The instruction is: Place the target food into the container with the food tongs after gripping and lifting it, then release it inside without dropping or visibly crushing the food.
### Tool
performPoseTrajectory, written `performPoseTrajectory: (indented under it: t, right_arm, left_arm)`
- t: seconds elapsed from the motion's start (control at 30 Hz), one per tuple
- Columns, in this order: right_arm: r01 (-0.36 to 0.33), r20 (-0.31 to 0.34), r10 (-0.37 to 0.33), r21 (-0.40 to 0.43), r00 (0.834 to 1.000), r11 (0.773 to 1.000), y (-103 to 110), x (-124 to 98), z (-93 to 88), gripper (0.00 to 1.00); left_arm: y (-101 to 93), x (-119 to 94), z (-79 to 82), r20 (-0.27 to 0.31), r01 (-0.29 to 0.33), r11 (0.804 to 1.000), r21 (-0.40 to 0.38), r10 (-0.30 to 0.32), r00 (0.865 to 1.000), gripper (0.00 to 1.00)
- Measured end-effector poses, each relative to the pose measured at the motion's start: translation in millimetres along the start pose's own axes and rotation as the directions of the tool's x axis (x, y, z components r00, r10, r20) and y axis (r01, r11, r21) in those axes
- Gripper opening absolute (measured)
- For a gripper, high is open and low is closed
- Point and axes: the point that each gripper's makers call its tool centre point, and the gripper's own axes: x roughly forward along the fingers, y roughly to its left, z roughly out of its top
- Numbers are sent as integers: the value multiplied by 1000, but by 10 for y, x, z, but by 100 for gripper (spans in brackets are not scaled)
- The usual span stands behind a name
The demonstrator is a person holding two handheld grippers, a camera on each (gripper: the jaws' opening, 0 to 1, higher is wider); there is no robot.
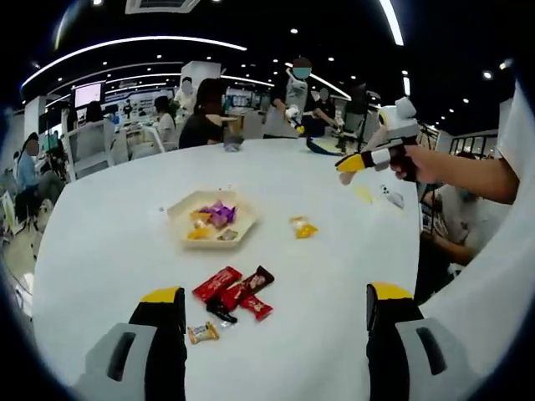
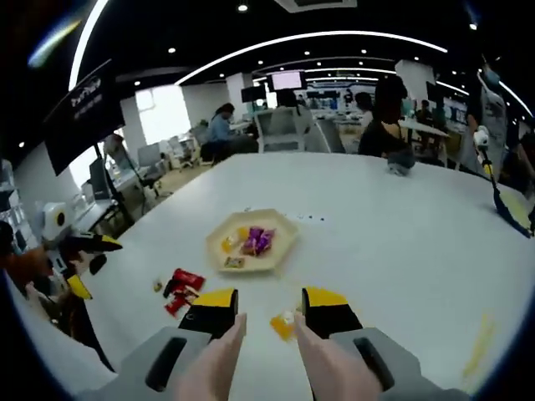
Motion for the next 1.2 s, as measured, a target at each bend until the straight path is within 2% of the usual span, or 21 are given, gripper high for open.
performPoseTrajectory:
  t: [0.1,0.23,0.33,0.4,0.53,0.63,0.73,1.03,1.2]
  right_arm:
    - [-17,1,17,14,1000,1000,-89,47,-64,30]
    - [-38,-2,38,24,999,999,-173,127,-164,30]
    - [-67,-14,67,26,998,997,-224,215,-282,30]
    - [-80,-29,81,43,996,996,-253,245,-345,30]
    - [-92,-33,93,40,995,995,-273,289,-389,30]
    - [-93,-38,95,58,995,994,-315,334,-421,30]
    - [-98,-40,100,63,994,993,-314,353,-436,30]
    - [-96,-60,101,78,993,992,-434,453,-538,30]
    - [-89,-74,99,130,992,987,-512,544,-629,30]
  left_arm:
    - [0,8,18,-12,-46,999,-3,46,999,89]
    - [-43,45,4,-2,-65,997,-52,65,998,89]
    - [-89,115,-30,8,-88,994,-61,89,996,89]
    - [-82,141,-86,-10,-119,989,-92,118,993,88]
    - [-167,132,-42,5,-119,989,-89,120,993,90]
    - [-135,123,-83,-15,-140,986,-94,140,990,89]
    - [-154,85,-58,-5,-151,984,-96,151,988,89]
    - [-186,54,-109,-22,-176,980,-92,175,984,88]
    - [-215,31,-117,-24,-183,979,-93,182,983,88]
